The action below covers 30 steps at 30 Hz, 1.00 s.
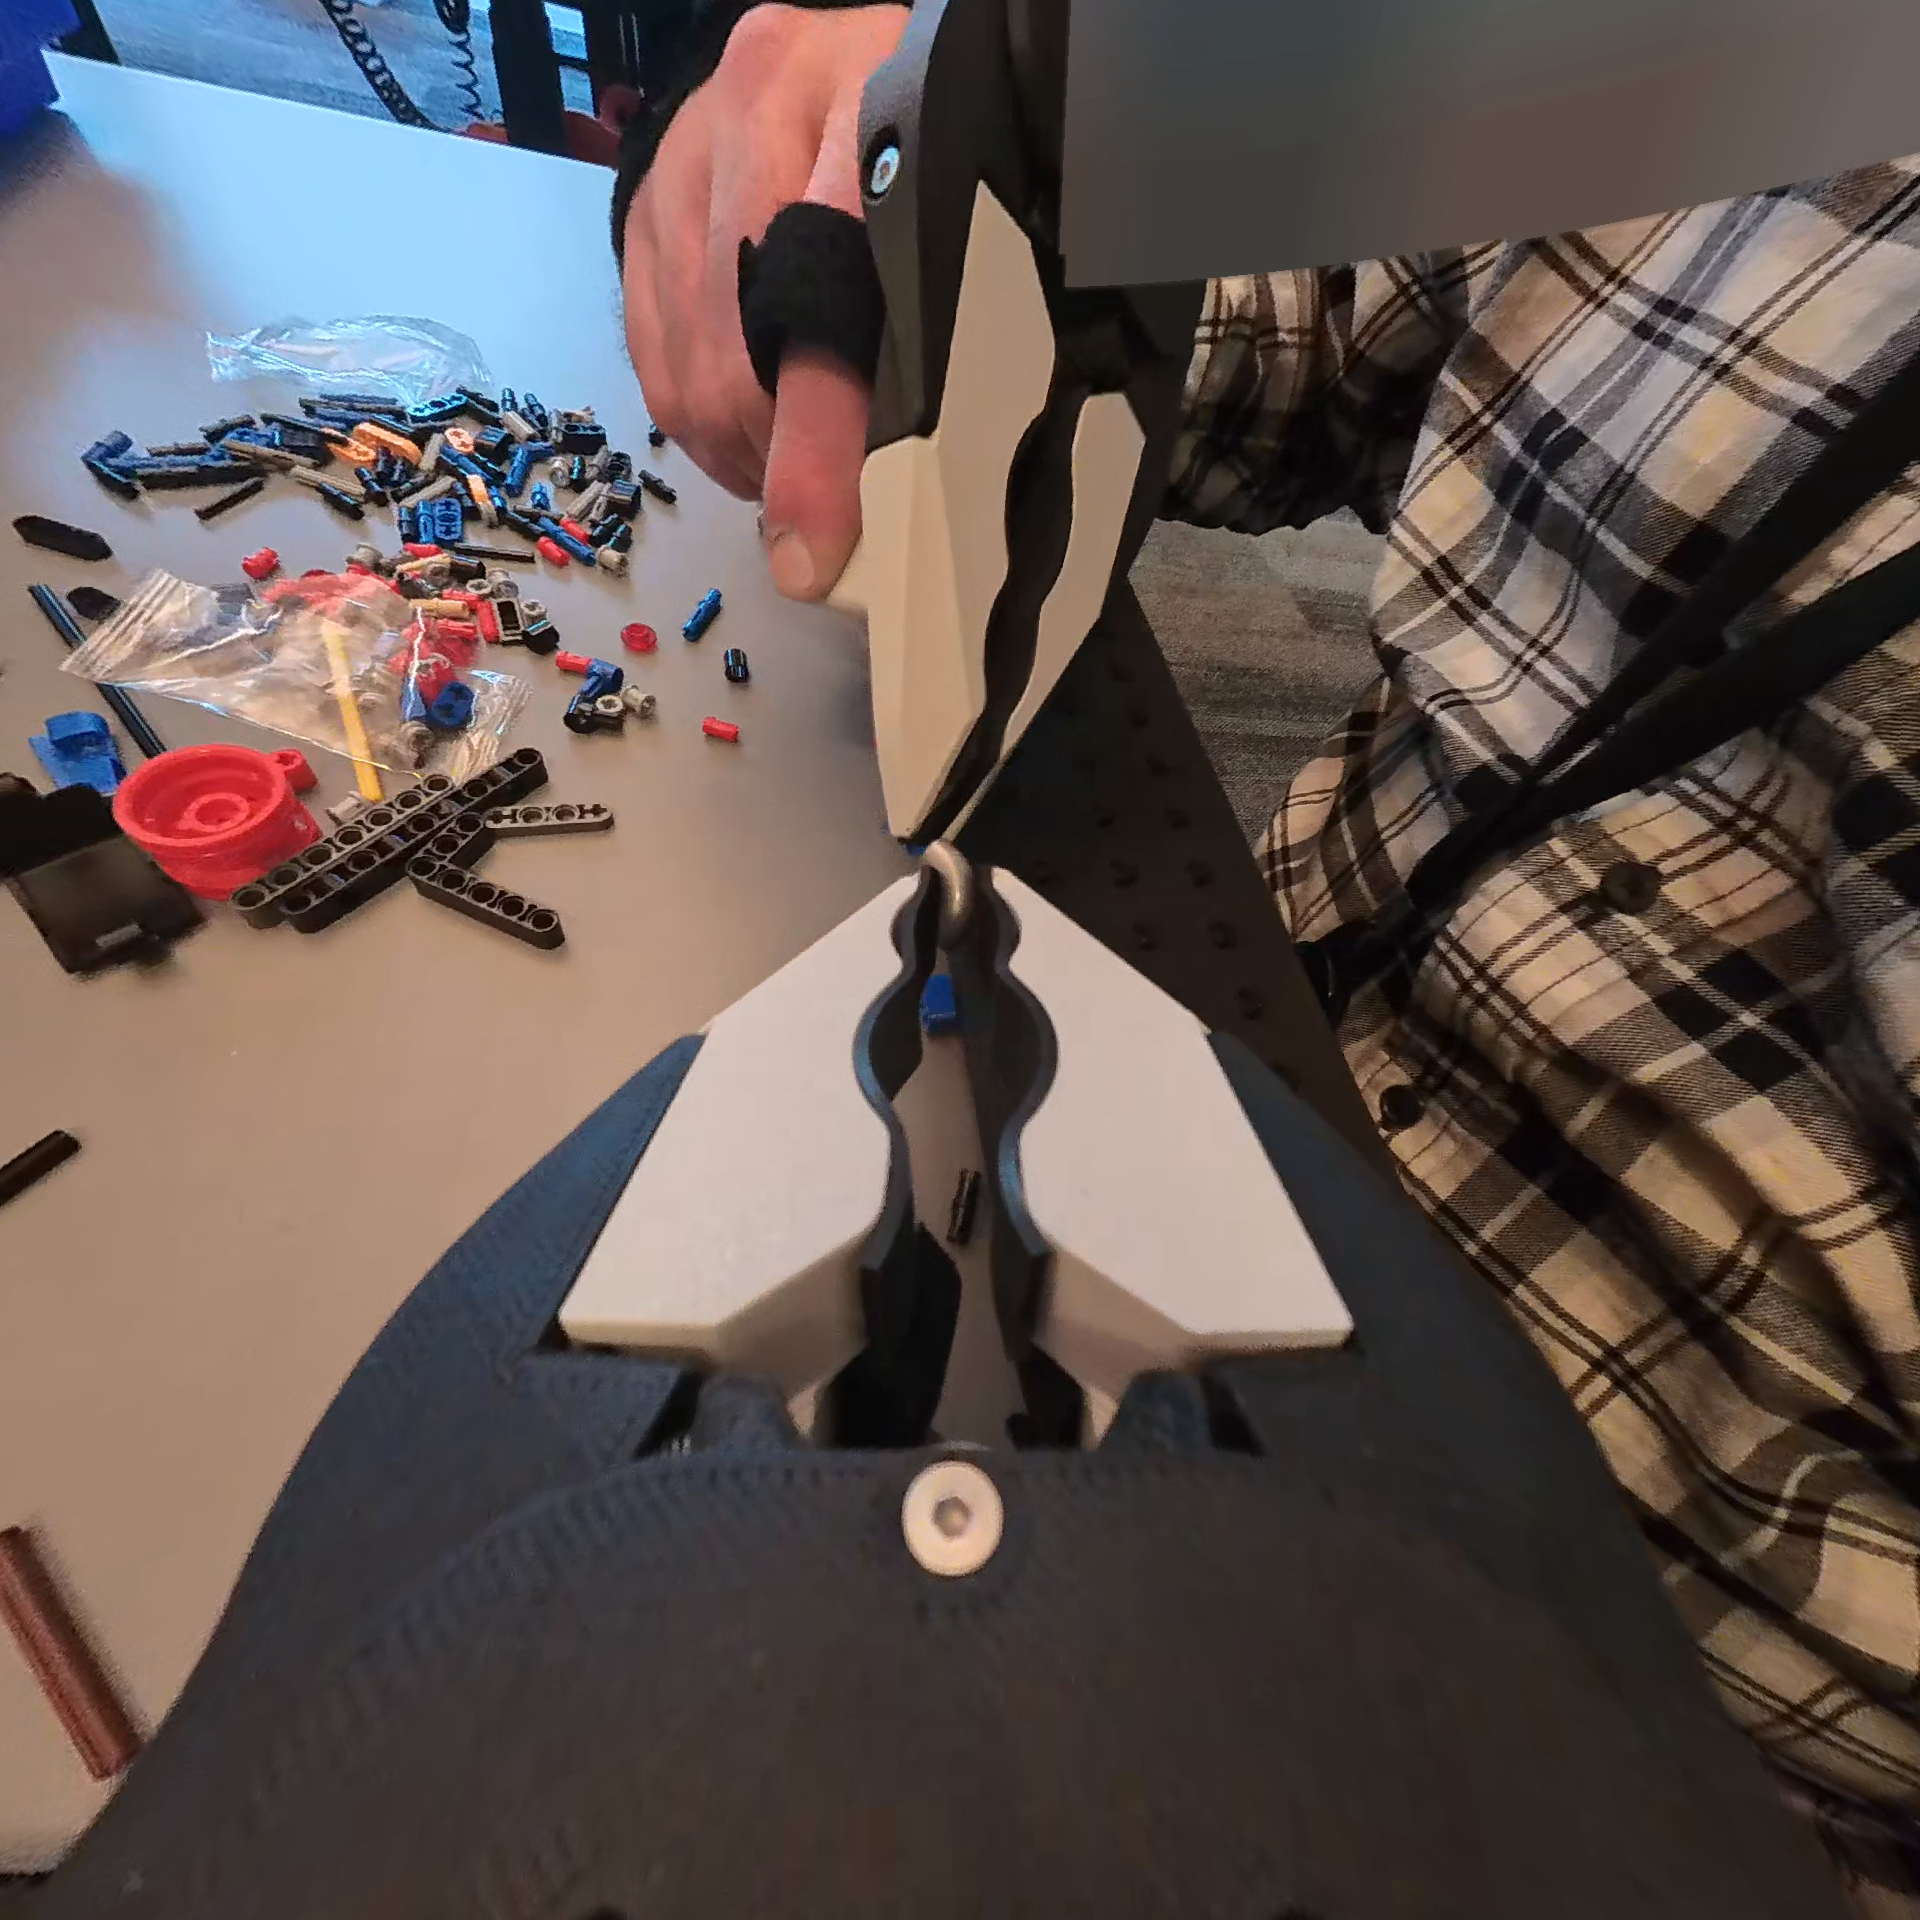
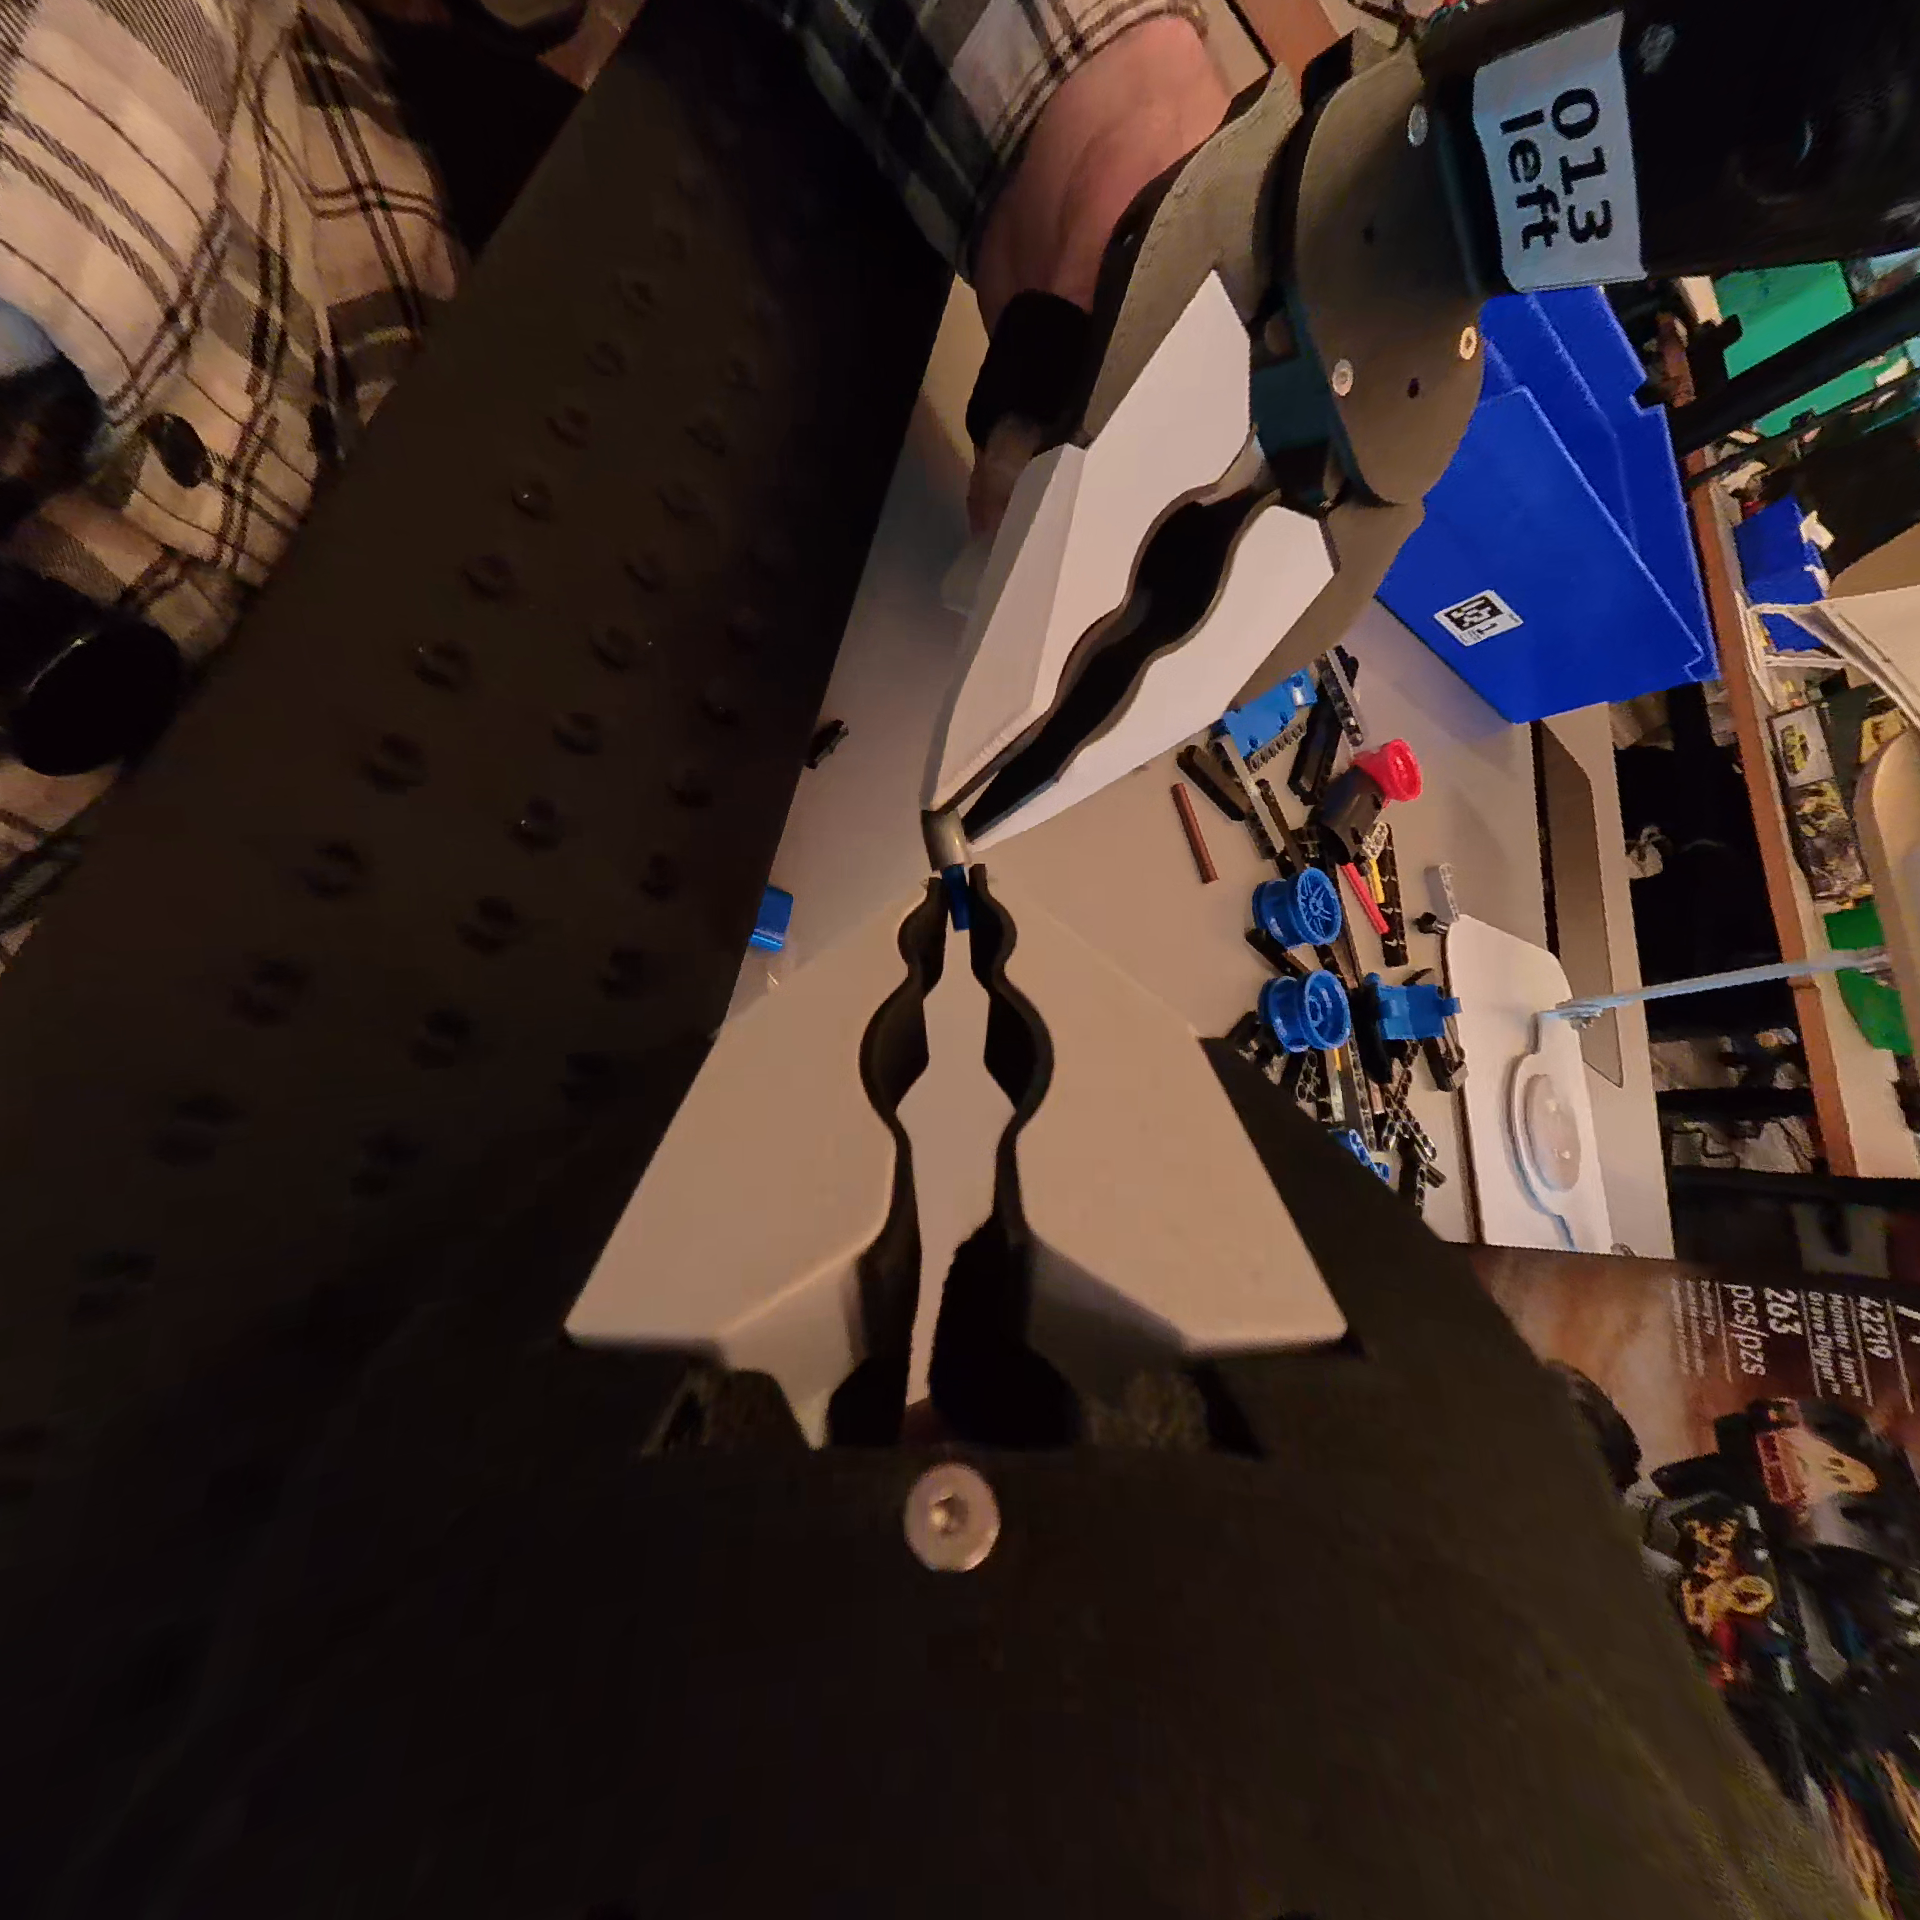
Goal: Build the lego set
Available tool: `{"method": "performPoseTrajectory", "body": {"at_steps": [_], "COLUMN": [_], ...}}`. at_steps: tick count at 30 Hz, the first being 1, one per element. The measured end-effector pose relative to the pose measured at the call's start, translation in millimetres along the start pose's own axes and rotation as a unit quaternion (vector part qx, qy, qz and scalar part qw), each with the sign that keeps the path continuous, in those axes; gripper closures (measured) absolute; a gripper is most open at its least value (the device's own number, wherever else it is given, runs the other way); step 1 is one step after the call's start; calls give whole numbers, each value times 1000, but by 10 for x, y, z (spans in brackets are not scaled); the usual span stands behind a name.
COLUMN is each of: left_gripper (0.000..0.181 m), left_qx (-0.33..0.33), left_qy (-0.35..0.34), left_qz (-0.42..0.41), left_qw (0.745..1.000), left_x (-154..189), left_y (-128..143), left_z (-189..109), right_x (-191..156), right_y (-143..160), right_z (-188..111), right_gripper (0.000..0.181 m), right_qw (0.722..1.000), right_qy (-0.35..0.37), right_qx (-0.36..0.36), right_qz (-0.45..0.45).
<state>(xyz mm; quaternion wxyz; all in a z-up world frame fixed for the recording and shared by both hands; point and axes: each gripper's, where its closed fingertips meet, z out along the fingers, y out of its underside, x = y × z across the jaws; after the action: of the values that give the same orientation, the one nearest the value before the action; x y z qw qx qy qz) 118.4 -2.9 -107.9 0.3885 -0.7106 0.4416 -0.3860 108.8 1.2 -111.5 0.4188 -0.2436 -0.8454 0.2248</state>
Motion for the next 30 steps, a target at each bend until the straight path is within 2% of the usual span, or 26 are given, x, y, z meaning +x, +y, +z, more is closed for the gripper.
{"method": "performPoseTrajectory", "body": {"at_steps": [1, 6, 11, 14, 17, 23, 30], "left_gripper": [177, 171, 162, 171, 175, 175, 176], "left_qx": [0, 6, -15, -10, -34, -43, 28], "left_qy": [2, -22, -90, -144, -182, -193, -181], "left_qz": [0, 2, 45, 80, 119, 132, 94], "left_qw": [1000, 1000, 995, 986, 976, 971, 979], "left_x": [6, -45, -147, -231, -291, -332, -319], "left_y": [4, -18, 0, -56, -32, -6, -190], "left_z": [1, -1, 18, -2, 2, 19, -96], "right_x": [-5, 32, 124, 137, 160, 161, 275], "right_y": [-7, 29, 113, 149, 180, 207, 172], "right_z": [1, -7, -2, 4, 20, 40, -53], "right_gripper": [178, 178, 178, 178, 178, 178, 170], "right_qw": [1000, 998, 993, 990, 988, 985, 980], "right_qy": [-2, -4, 4, 2, 6, 4, 26], "right_qx": [5, 31, 30, 25, 17, 12, 35], "right_qz": [4, 63, 111, 136, 153, 173, 192]}}
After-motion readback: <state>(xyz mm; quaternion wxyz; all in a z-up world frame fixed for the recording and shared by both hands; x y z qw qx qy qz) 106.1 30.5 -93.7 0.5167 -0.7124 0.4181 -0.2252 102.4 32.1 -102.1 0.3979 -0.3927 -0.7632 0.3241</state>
